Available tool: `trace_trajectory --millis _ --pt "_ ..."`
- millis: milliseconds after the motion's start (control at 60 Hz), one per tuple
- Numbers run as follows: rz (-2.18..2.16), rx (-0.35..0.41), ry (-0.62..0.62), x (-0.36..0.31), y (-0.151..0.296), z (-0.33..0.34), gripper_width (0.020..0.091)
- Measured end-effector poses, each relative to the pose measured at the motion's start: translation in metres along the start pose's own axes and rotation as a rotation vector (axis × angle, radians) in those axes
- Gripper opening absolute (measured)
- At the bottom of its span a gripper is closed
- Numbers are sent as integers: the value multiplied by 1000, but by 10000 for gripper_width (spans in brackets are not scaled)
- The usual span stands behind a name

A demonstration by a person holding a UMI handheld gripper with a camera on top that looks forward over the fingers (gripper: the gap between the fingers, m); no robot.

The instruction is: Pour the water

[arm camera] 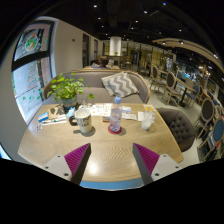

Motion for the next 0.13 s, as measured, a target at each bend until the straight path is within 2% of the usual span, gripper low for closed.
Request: trace_trajectory --millis 133 --pt "20 13 8 -6 5 5 853"
Point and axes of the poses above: the point between the fingertips, and its own axes, seen from behind it with the camera up: x to the right, y up, z backward, against the way the camera looks, the point moved 3 cm from there along z, backward, against the way the camera looks, and after that the axes turned 11 degrees about -x, right-handed, at the moved point
